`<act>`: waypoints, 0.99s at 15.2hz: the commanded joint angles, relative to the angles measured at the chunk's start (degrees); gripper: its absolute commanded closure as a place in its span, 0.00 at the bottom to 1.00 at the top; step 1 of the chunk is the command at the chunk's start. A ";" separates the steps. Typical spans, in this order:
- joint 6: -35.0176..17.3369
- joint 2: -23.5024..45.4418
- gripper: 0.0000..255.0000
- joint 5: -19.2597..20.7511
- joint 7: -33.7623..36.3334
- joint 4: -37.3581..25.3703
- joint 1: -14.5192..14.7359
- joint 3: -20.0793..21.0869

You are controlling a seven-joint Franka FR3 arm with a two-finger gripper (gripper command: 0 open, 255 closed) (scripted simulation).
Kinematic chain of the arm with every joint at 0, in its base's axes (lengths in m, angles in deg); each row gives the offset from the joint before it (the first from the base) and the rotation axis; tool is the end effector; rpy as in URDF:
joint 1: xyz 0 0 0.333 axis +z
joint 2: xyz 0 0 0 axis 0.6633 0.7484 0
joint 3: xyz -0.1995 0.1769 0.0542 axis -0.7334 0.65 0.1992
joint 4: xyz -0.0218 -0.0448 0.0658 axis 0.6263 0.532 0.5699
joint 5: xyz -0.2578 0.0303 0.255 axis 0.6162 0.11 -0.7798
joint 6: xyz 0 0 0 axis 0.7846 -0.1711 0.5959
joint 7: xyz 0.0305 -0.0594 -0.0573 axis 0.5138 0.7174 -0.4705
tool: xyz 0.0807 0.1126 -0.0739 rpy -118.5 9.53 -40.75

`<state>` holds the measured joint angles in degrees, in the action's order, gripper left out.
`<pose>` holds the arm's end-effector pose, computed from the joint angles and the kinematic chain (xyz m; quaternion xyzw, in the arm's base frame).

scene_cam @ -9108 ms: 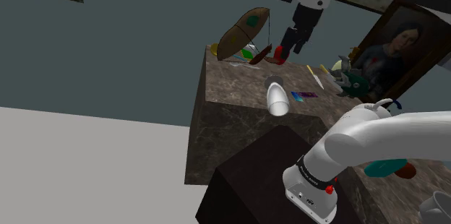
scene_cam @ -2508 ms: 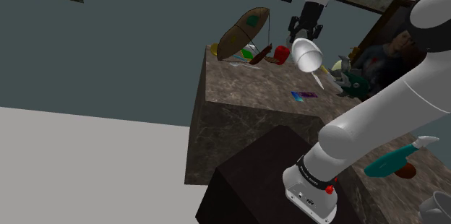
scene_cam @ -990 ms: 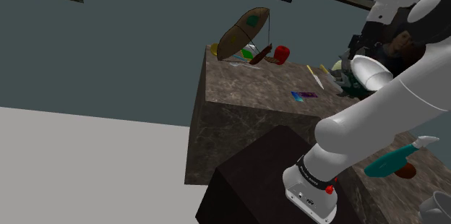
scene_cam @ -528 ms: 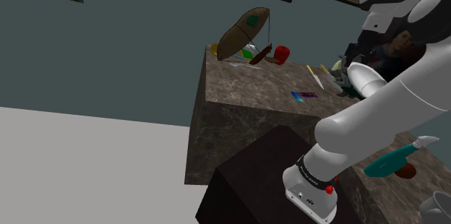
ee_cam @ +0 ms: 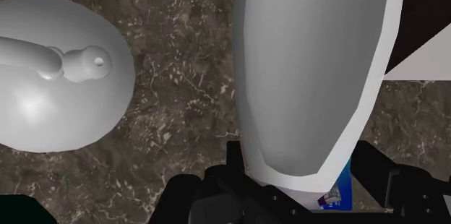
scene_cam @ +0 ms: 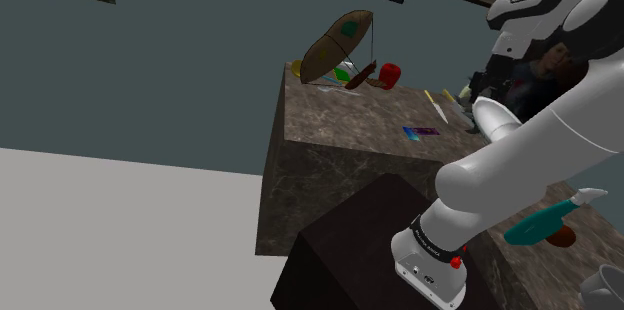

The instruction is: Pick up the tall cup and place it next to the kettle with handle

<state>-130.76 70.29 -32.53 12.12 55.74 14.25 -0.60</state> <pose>0.1754 -0.4210 0.4143 -0.9396 0.3093 0.1303 0.0667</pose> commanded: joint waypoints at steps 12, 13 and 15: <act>-10.02 2.25 1.00 -0.65 -0.17 8.03 -0.32 -0.98; -10.80 2.55 1.00 -0.76 -0.23 8.56 -0.34 -1.06; -12.37 3.20 1.00 -1.02 -0.38 9.57 -0.38 -1.22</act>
<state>-142.26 73.08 -33.36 11.81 64.84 13.86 -1.76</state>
